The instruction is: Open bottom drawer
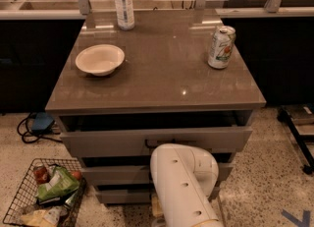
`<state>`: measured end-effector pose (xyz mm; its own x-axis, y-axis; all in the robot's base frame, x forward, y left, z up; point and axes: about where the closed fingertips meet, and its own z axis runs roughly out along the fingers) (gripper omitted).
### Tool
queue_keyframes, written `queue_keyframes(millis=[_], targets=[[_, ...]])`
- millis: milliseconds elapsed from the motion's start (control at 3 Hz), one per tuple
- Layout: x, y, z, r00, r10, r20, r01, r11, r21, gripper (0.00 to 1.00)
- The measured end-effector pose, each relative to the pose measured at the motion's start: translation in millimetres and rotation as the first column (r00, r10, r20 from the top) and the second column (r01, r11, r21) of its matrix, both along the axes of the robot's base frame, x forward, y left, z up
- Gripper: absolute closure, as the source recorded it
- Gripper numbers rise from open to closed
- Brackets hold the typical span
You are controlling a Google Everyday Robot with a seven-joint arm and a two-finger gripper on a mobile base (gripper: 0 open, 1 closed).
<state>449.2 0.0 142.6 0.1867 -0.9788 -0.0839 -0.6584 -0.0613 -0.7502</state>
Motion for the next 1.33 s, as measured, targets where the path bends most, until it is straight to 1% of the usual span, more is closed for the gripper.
queue_keyframes(millis=[333,667,1000,1333], targets=[[2.6,-5.7,1.8,0.9999,0.010,0.000,-0.010,0.999,-0.053,0.00],[4.8,-15.2,2.4,1.0000,0.005,-0.002,-0.005,0.995,-0.099,0.00],[5.8,-26.8,3.3,0.9999,-0.001,-0.014,-0.001,0.991,-0.137,0.00],[4.0,-38.9,10.9,0.9989,-0.003,-0.046,-0.004,0.989,-0.149,0.00]])
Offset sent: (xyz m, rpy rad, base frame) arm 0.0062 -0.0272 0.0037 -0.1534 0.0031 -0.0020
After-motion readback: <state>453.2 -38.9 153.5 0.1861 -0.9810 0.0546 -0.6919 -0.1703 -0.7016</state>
